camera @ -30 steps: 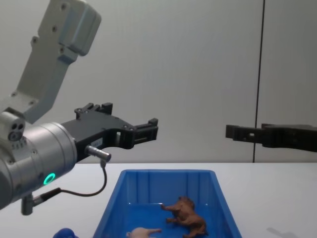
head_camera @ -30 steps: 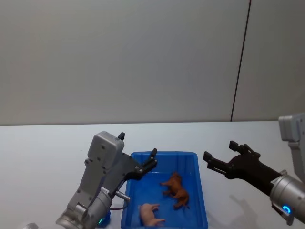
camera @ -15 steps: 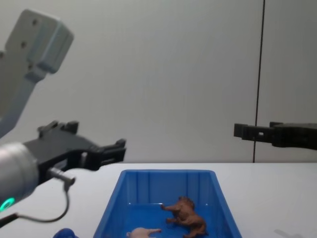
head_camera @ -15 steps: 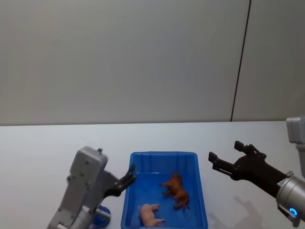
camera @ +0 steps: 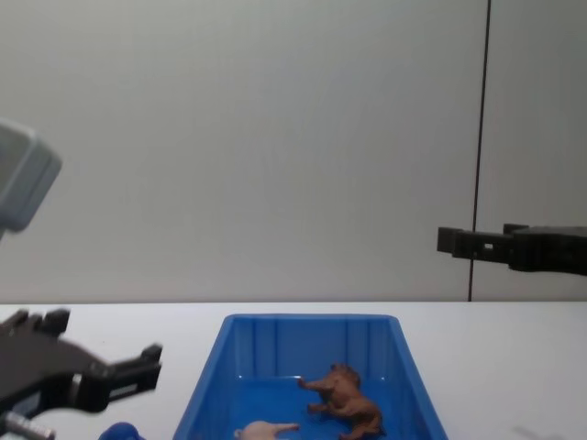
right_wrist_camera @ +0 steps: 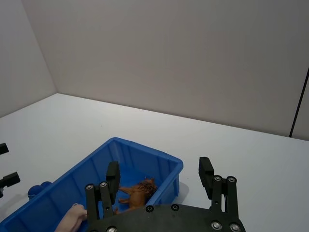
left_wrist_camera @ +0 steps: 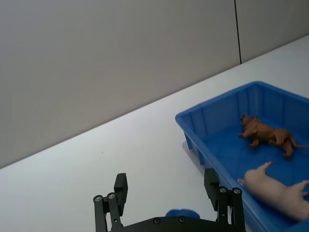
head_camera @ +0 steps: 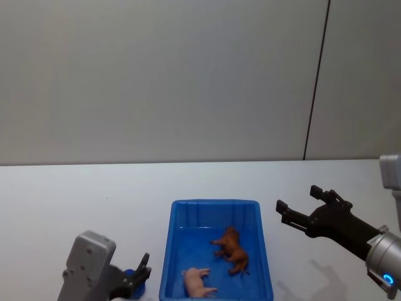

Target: Pick up the two dolls from the table and place them into the box.

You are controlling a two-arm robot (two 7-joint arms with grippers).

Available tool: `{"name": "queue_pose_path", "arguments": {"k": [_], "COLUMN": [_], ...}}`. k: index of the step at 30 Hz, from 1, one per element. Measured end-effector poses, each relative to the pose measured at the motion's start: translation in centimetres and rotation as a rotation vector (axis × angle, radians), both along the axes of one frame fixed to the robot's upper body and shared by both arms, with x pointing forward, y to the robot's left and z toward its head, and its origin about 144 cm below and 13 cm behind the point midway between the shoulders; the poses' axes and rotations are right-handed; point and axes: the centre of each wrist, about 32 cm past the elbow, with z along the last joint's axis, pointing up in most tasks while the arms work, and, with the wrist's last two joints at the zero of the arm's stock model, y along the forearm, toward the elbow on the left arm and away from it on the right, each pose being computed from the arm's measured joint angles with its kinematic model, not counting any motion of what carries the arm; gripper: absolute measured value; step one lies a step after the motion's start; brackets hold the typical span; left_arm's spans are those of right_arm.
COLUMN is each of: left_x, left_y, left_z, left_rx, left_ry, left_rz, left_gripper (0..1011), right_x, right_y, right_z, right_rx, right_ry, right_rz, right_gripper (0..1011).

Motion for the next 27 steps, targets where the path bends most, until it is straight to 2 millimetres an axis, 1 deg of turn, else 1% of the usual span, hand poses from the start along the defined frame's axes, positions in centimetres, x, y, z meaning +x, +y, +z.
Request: {"name": "queue_pose_path", "arguments": {"k": [6,13,21,27], "left_x": [-0.5,-0.5,0.0,0.5], "left_y": [0.8,1.7,2.5,2.9], "left_z": [-1.5,-3.2,-4.8,-5.7], "left_rx": [-0.003,-0.012,-0.025,-0.033], "left_ry": [0.037,0.072,0.099,0.108], "left_rz": [0.004,-0.012,-0.045,-0.072], "left_gripper": [1001,1001,1002,1001], "right_x": [0.0,0.0,-0.1,-0.1], "right_y": [0.0,-0.1,-0.1,-0.1], "right_z": [0.0,0.0,0.0,0.0], "right_rx": [0.0,0.0,0.0,-0.001], "right_ry": [-0.001,-0.001,-0.002,-0.002], "right_rz": [0.0,-0.001,-0.001,-0.001], "right_gripper": [1001,1001,1001,1001]}}
